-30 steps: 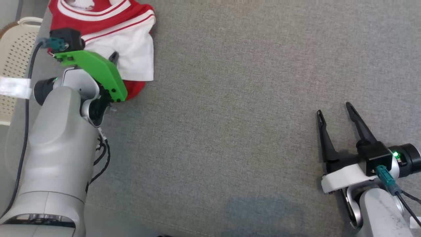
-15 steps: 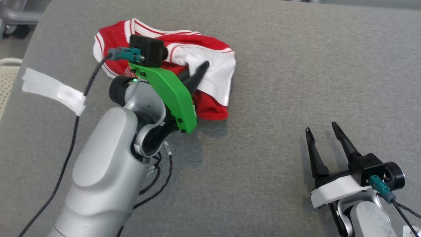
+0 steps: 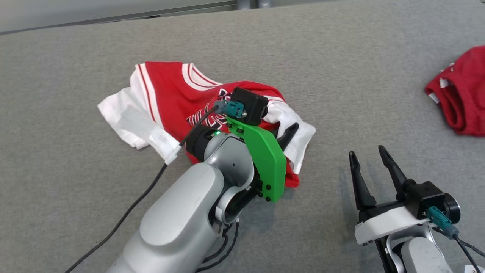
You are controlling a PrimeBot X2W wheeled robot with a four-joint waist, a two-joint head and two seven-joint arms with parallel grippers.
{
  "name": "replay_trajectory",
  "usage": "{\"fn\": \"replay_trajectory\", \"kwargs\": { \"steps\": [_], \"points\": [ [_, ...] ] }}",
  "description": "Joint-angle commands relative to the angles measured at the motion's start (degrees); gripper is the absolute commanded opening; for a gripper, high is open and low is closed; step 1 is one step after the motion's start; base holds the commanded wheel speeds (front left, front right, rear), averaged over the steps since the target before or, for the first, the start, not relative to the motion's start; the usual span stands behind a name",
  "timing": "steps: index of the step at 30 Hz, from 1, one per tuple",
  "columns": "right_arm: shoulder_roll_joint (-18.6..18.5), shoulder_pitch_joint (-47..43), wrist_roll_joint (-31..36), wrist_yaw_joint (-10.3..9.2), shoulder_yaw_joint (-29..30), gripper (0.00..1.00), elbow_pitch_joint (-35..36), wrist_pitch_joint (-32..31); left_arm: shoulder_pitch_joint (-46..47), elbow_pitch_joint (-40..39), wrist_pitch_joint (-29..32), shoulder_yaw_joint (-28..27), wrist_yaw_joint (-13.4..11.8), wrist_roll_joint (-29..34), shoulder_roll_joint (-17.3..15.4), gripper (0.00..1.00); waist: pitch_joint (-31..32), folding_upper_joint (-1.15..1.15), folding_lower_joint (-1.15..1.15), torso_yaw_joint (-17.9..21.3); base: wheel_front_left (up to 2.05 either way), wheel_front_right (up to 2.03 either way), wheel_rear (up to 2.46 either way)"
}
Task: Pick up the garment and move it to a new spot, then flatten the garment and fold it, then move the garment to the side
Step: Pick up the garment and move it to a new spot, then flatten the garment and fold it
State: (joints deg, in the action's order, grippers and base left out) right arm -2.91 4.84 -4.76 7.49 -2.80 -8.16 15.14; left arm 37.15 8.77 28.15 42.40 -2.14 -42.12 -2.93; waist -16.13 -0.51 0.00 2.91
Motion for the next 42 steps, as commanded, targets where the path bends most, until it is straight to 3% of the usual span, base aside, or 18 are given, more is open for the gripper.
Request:
{"fn": "replay_trajectory", "kwargs": {
  "steps": [1, 8, 9, 11, 12, 21, 31, 42],
  "points": [
    [0.0, -0.8, -0.6, 0.00, -0.4, 1.00, -0.1, 0.0, -0.1, 1.4, -0.8, 0.3, -0.4, 0.6, -0.1, 0.00, -0.2, 0.51, 0.00, 7.1, 0.00, 0.00, 0.00],
    [0.0, -1.7, -1.7, 0.00, -0.8, 1.00, -0.1, 0.0, -1.4, 10.3, -5.0, 1.8, -0.9, 1.9, -0.1, 0.00, -0.3, 0.51, 0.00, 9.8, 0.00, 0.00, 0.00],
    [0.0, -1.8, -1.7, 0.00, -0.8, 1.00, -0.1, 0.0, -1.1, 11.2, -6.0, 1.6, -1.3, 2.3, -0.1, 0.11, -0.3, 0.51, 0.00, 9.8, 0.00, 0.00, 0.00],
    [0.0, -1.9, -1.6, 0.00, -0.9, 1.00, -0.2, 0.0, -1.2, 12.6, -7.5, 1.4, -1.4, 2.3, -0.1, 0.92, -0.1, 0.51, 0.00, 9.3, 0.00, 0.00, 0.00],
    [0.0, -1.9, -1.4, 0.00, -0.9, 1.00, -0.1, 0.0, -1.4, 13.1, -7.8, 1.4, -1.2, 2.0, -0.1, 1.00, 0.0, 0.51, 0.00, 8.9, 0.00, 0.00, 0.00],
    [0.0, -1.9, 0.3, 0.00, -0.8, 1.00, -0.1, 0.0, -3.3, 12.3, -10.4, 1.2, -1.2, 0.9, -0.5, 1.00, 1.6, 0.51, 0.00, 4.5, 0.00, 0.00, 0.00],
    [0.0, -2.2, 2.4, 0.00, -1.1, 1.00, -0.5, 0.0, -8.0, 9.1, -12.2, 1.5, -3.3, 2.5, -4.4, 1.00, 2.8, 0.51, 0.00, -0.5, 0.00, 0.00, 0.00],
    [-0.1, -2.7, 3.2, 0.00, -1.6, 1.00, -0.4, 0.0, -13.0, 5.3, -12.2, 3.9, -2.6, -1.5, -1.8, 1.00, 2.8, 0.51, 0.00, -0.8, 0.00, 0.00, 0.00]
  ]
}}
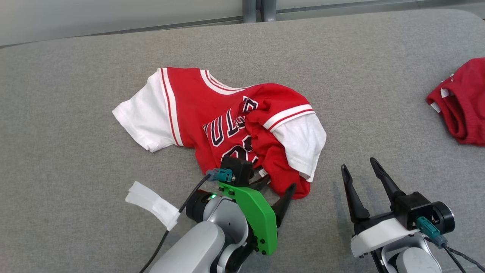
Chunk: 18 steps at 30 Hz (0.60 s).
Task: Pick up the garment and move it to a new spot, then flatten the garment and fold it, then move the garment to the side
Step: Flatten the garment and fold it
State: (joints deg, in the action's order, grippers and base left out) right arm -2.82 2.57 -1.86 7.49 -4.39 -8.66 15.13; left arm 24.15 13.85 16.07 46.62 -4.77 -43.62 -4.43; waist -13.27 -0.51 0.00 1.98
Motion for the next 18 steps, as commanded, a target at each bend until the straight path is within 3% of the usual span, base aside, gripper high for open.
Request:
{"fn": "replay_trajectory", "kwargs": {
  "steps": [1, 7, 11, 12, 13, 14, 18],
  "points": [
    [-0.1, -0.2, 0.3, 0.00, 0.0, 1.00, 0.2, 0.0, -0.4, -0.2, 0.2, 0.0, -0.4, -0.6, 0.1, 1.00, -0.7, 0.51, 0.00, 0.5, 0.00, 0.00, 0.00],
    [-0.1, 1.3, -0.4, 0.00, -1.1, 1.00, 0.7, 0.0, 2.2, 3.6, -1.2, -0.8, -2.1, 0.5, 0.4, 1.00, -3.3, 0.51, 0.00, 3.0, 0.00, 0.00, 0.00],
    [-0.1, 1.3, -0.4, 0.00, -0.8, 1.00, 0.8, 0.0, 3.5, 7.5, -2.9, -1.2, -1.6, 0.5, 0.6, 1.00, -4.5, 0.51, 0.00, 4.8, 0.00, 0.00, 0.00],
    [-0.1, 1.3, -0.3, 0.00, -0.7, 1.00, 0.8, 0.0, 4.2, 8.3, -3.1, -1.0, -1.3, 1.0, 0.5, 0.51, -4.7, 0.51, 0.00, 5.1, 0.00, 0.00, 0.00],
    [-0.1, 1.2, -0.5, 0.00, -0.5, 1.00, 0.9, 0.0, 4.5, 8.9, -3.1, -0.7, -0.8, 1.3, 0.2, 0.31, -4.8, 0.51, 0.00, 5.4, 0.00, 0.00, 0.00],
    [-0.1, 1.2, -0.7, 0.00, -0.3, 1.00, 1.0, 0.0, 4.7, 9.5, -2.6, -0.3, -0.2, 1.4, -0.4, 0.00, -4.8, 0.51, 0.00, 5.6, 0.00, 0.00, 0.00],
    [-0.1, 0.7, -1.9, 0.00, 0.6, 1.00, 1.4, 0.0, 7.8, 7.5, 1.0, 0.9, 1.4, 3.4, -4.8, 0.00, -4.7, 0.51, 0.00, 5.6, 0.00, 0.00, 0.00]
  ]
}}
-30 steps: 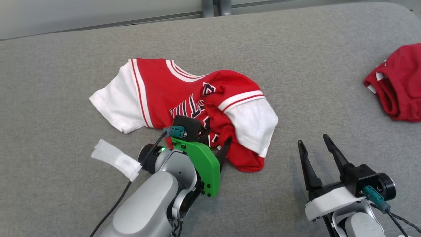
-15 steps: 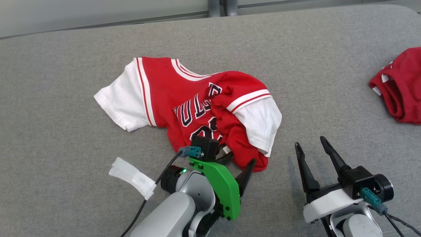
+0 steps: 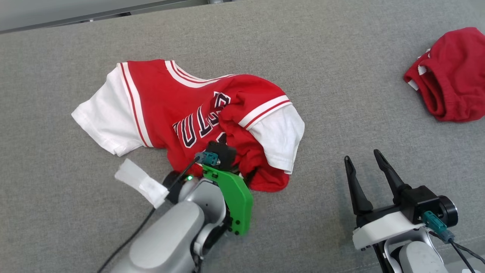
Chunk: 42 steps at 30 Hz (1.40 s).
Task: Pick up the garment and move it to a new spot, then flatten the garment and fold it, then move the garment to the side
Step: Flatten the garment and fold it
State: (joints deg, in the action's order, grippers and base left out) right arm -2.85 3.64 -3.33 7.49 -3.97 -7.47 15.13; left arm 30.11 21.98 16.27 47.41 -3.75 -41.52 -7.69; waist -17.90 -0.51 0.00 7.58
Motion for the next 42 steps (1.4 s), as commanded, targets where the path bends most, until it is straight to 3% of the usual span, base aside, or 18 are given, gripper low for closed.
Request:
{"fn": "replay_trajectory", "kwargs": {
  "steps": [1, 6, 12, 16, 20, 25, 36, 42],
  "points": [
    [-0.1, -0.3, -0.4, 0.00, 0.2, 1.00, 0.2, 0.0, 1.8, -0.6, 0.8, 0.1, 0.4, 1.3, -1.6, 0.00, -0.1, 0.51, 0.00, 0.0, 0.00, 0.00, 0.00],
    [-0.1, -0.2, -2.9, 0.00, -0.3, 1.00, 0.0, 0.0, 7.9, -11.8, 12.6, 2.9, 3.5, 3.6, -10.0, 0.00, 0.6, 0.51, 0.00, -0.9, 0.00, 0.00, 0.00],
    [-0.1, 1.5, -5.9, 0.00, -2.3, 1.00, -0.6, 0.0, 19.5, -28.7, 37.1, 3.2, 7.9, -0.4, -22.4, 0.00, 1.6, 0.51, 0.00, -0.4, 0.00, 0.00, 0.00],
    [-0.1, 2.5, -8.4, 0.00, -3.7, 1.00, -0.9, 0.0, 29.8, -33.7, 49.8, 1.3, 8.5, -3.4, -25.0, 0.00, 2.0, 0.51, 0.00, 1.8, 0.00, 0.00, 0.00],
    [-0.1, 3.3, -10.4, 0.00, -4.6, 1.00, -1.2, 0.0, 38.8, -31.5, 55.6, 1.4, 9.3, -3.6, -22.0, 0.00, 2.3, 0.51, 0.00, 4.5, 0.00, 0.00, 0.00],
    [-0.1, 3.3, -12.0, 0.00, -5.0, 1.00, -1.5, 0.0, 46.8, -25.1, 57.4, 3.5, 10.3, -2.1, -17.1, 0.00, 2.6, 0.51, 0.00, 8.8, 0.00, 0.00, 0.00],
    [-0.1, 1.0, -13.6, 0.00, -5.2, 1.00, -2.0, 0.0, 58.4, -10.4, 45.7, 3.1, 11.1, 0.0, -5.1, 0.00, 3.8, 0.51, 0.00, 15.5, 0.00, 0.00, 0.00],
    [-0.1, 0.1, -13.4, 0.00, -4.8, 1.00, -1.8, 0.0, 58.1, -5.8, 39.1, 4.0, 11.2, 1.4, -3.3, 0.00, 4.3, 0.51, 0.00, 15.6, 0.00, 0.00, 0.00]
  ]
}}
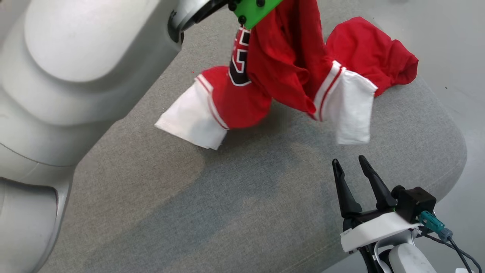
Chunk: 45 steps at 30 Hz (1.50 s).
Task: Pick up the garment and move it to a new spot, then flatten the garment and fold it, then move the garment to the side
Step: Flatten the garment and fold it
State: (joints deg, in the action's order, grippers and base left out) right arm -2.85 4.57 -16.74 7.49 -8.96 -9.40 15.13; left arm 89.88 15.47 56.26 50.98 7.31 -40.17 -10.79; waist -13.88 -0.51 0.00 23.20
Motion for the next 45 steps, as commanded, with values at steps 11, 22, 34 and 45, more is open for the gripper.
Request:
{"fn": "replay_trajectory", "kwargs": {
  "steps": [11, 22, 34, 45],
  "points": [
    [-0.1, -1.1, 1.5, 0.00, 0.6, 1.00, 0.2, 0.0, -22.0, -6.6, -14.9, 2.3, -6.8, 3.9, -9.2, 0.00, -0.1, 0.51, 0.00, -3.0, 0.00, 0.00, 0.00],
    [-0.1, -2.6, 6.2, 0.00, 3.7, 1.00, 0.1, 0.0, -62.0, -22.9, -37.5, -7.7, -32.8, 2.2, -20.9, 0.00, -0.6, 0.51, 0.00, -11.9, 0.00, 0.00, 0.00],
    [-0.1, -3.4, 13.1, 0.00, 4.8, 1.00, 0.3, 0.0, -79.8, -11.7, -58.8, -7.3, -33.0, -2.0, -8.4, 1.00, 0.7, 0.51, 0.00, -22.8, 0.00, 0.00, 0.00],
    [-0.1, -4.5, 13.9, 0.00, 5.3, 1.00, 0.9, 0.0, -82.0, -12.1, -60.9, -11.4, -31.5, -6.2, -10.3, 1.00, 0.6, 0.51, 0.00, -22.9, 0.00, 0.00, 0.00]
  ]
}}
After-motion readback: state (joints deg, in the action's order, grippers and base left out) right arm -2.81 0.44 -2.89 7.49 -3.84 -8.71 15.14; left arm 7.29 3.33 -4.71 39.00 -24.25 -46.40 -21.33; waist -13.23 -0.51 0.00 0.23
